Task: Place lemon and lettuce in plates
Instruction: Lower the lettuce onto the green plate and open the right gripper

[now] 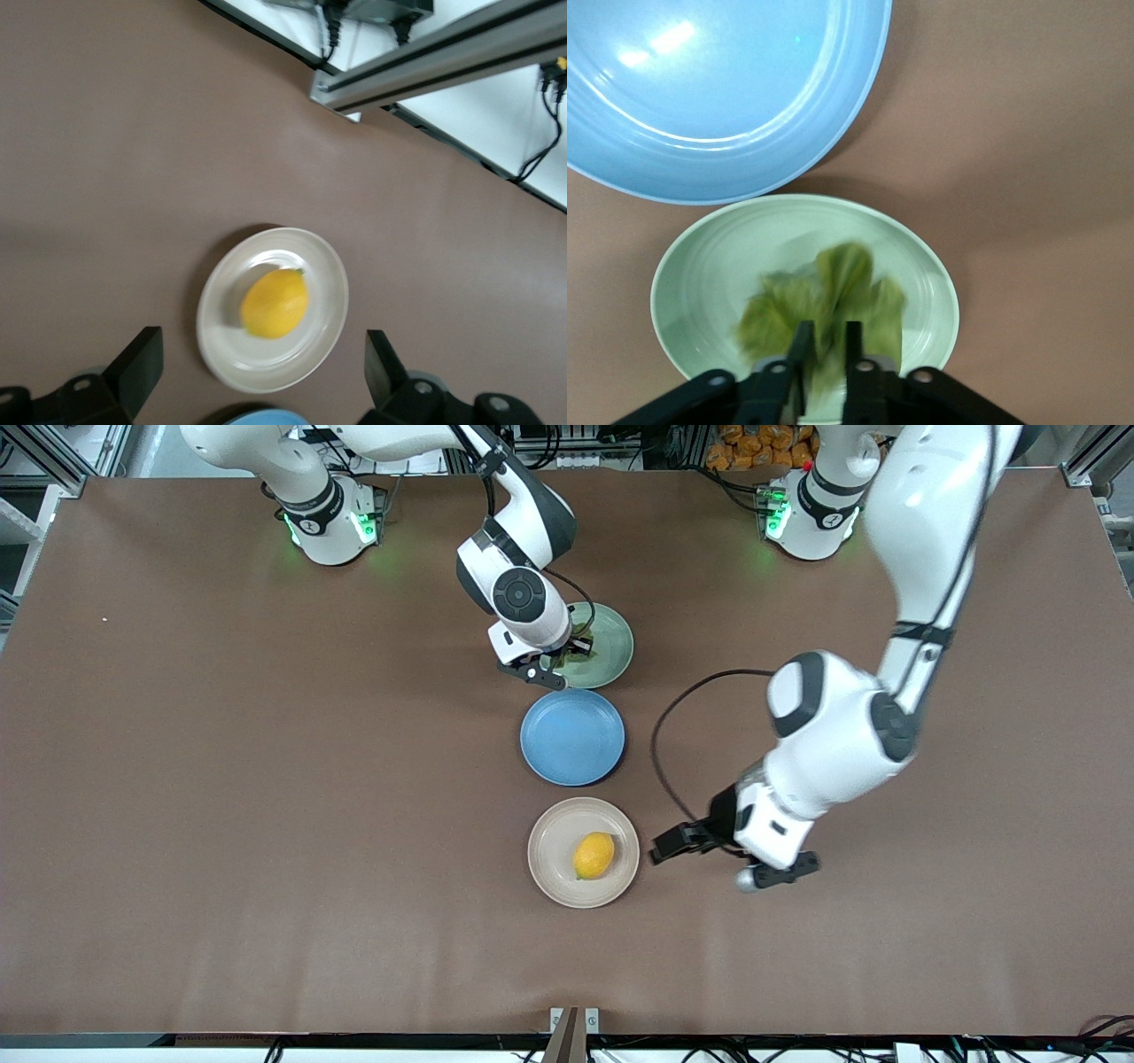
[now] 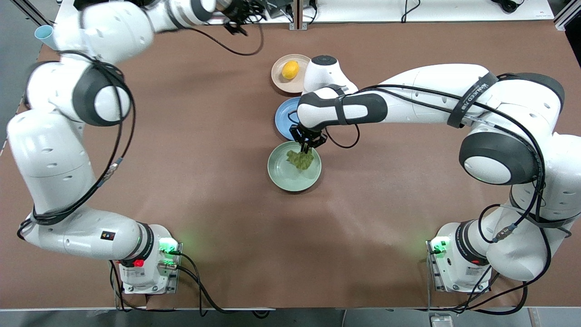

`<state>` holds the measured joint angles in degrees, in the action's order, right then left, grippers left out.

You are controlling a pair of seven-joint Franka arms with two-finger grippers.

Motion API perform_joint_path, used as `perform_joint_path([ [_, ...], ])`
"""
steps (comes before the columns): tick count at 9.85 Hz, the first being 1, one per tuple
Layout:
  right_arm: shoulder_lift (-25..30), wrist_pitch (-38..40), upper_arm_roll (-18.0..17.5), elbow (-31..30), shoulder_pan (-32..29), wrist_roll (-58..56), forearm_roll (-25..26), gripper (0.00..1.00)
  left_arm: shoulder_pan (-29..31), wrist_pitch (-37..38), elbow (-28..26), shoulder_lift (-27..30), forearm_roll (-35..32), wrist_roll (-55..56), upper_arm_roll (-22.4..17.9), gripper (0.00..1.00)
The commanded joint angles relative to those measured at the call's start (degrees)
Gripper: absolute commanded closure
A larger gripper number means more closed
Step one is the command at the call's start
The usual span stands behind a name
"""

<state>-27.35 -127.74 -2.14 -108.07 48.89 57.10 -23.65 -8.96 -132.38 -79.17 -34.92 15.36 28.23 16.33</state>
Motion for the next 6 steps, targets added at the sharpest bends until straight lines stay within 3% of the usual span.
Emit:
perform_joint_path([
  [1, -0.5, -0.3, 0.6, 0.2, 0.7, 1.0, -1.8, 0.0, 2.3, 10.3, -2.2, 6.1, -10.0, 0.3, 0.0, 0.0],
  [3, -0.2, 0.4, 0.6, 1.6, 0.2, 0.1, -1.8, 0.0, 3.1, 18.3, -2.2, 8.9, -16.8, -1.6, 0.0, 0.0],
  [6, 0.5, 10.5, 1.3, 7.8, -2.6, -4.7, -0.5, 0.0, 7.4, 29.5, -2.4, 13.9, -16.9, -8.3, 0.0, 0.0],
])
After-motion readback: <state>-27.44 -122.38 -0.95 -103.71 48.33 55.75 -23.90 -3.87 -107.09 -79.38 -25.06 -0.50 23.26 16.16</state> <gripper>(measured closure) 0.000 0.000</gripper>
